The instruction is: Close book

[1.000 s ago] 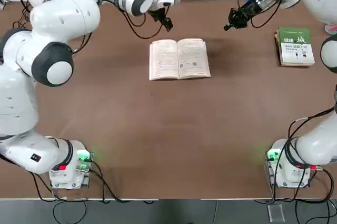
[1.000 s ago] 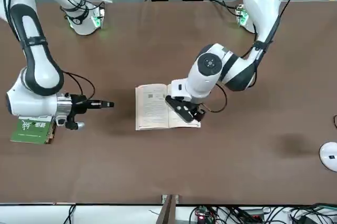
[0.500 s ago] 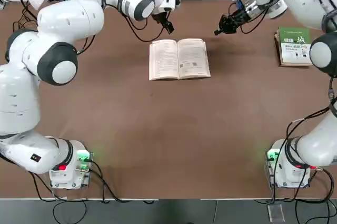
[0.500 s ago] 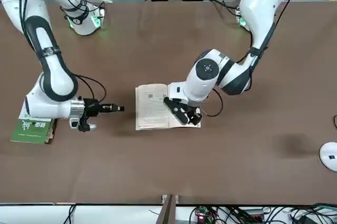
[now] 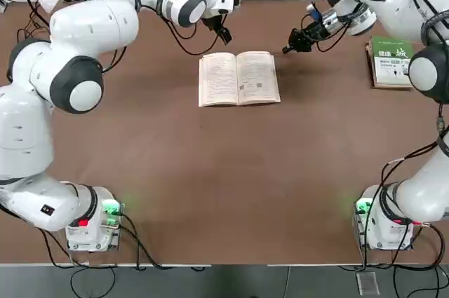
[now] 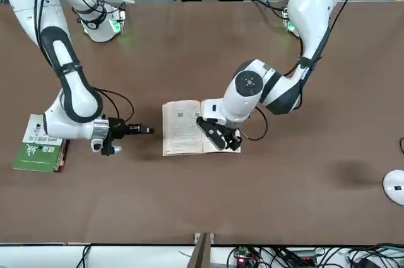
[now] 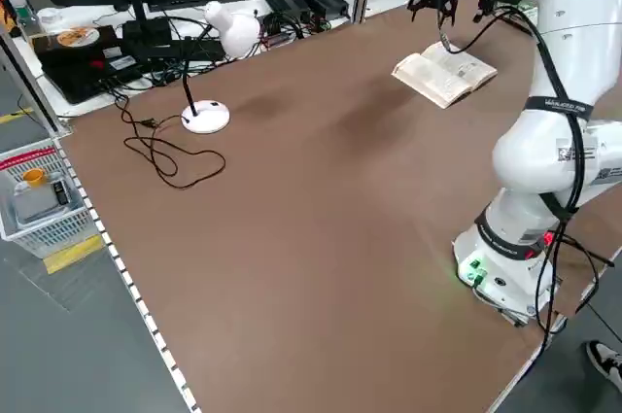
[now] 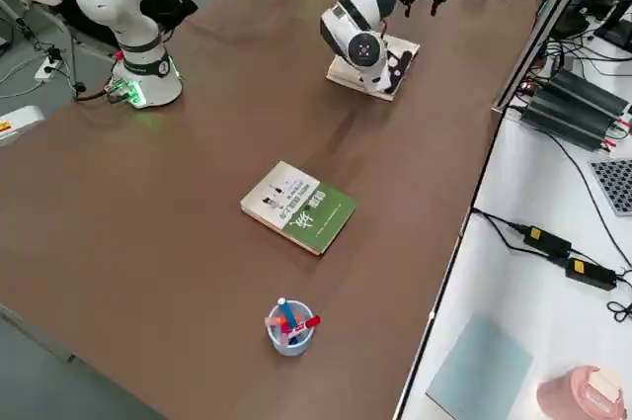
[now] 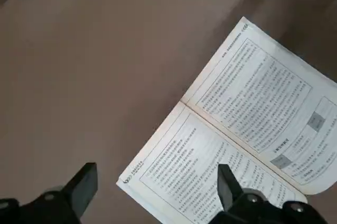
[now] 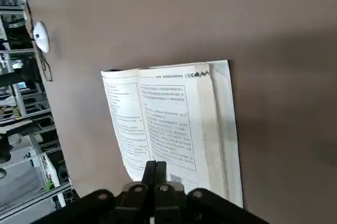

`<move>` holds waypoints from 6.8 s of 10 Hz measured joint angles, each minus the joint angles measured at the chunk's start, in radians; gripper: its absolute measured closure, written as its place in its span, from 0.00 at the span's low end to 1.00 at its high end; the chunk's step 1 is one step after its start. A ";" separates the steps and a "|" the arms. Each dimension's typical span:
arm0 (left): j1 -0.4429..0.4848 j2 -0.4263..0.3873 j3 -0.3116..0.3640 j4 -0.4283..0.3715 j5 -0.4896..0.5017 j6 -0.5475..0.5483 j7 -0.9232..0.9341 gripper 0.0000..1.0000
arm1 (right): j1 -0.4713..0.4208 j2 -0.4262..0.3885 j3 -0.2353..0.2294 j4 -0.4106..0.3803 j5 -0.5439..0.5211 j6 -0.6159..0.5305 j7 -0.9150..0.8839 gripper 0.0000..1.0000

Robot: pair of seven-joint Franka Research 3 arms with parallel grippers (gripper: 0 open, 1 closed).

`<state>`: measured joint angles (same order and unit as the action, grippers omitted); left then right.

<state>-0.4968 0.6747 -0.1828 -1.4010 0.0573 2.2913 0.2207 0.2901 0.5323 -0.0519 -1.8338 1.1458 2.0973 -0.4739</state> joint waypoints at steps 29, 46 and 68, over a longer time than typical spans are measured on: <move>0.005 0.100 0.003 0.001 0.000 0.136 0.161 0.00 | 0.186 0.067 0.001 -0.098 0.163 0.266 -0.159 0.99; 0.069 0.142 0.004 0.019 -0.084 0.231 0.357 0.00 | 0.202 0.103 -0.002 -0.098 0.176 0.296 -0.203 0.99; 0.136 0.237 -0.049 0.045 -0.630 0.220 0.463 0.00 | 0.201 0.104 -0.004 -0.098 0.190 0.297 -0.203 0.99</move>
<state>-0.3606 0.9116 -0.2315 -1.3556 -0.5727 2.5117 0.6838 0.4914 0.6366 -0.0555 -1.9316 1.3359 2.3939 -0.6770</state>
